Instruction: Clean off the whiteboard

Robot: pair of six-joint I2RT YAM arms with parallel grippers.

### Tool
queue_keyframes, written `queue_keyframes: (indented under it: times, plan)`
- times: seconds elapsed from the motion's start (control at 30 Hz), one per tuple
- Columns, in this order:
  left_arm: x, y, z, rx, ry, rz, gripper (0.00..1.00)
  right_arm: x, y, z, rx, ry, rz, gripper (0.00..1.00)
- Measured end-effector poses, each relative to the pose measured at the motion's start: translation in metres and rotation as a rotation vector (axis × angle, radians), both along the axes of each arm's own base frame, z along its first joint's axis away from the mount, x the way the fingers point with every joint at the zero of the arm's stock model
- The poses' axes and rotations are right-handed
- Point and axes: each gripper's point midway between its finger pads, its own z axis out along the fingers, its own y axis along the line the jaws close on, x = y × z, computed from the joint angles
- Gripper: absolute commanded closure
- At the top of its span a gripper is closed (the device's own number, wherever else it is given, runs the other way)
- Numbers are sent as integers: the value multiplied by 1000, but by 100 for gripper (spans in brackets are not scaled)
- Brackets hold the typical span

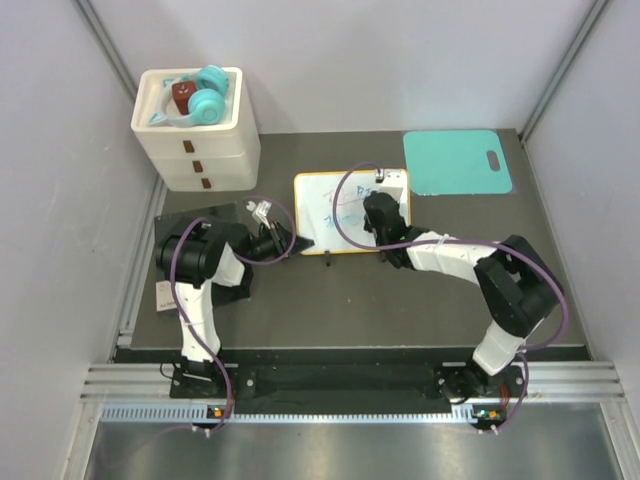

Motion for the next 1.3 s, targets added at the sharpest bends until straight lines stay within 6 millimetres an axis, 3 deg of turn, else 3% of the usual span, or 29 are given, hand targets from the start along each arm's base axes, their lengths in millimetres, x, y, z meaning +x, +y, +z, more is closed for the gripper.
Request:
queue_keyframes:
  times: [0.2,0.47,0.57,0.8,1.07,1.3]
  plan:
    - [-1,0,0,0,0,-2,100,-4,17,0,-66,-20,24,100]
    - [-1,0,0,0,0,0,100,-27,129,-9,-112,17,278,100]
    - [0,1,-1,1,1,4,100,-31,146,-14,-117,39,325,100]
    - [2,2,-1,3,1,18,100,-20,136,-14,-27,108,339,100]
    - [1,0,0,1,-5,12,100,5,55,-1,33,114,183,100]
    - [1,0,0,0,-4,13,100,6,56,-1,-1,106,168,100]
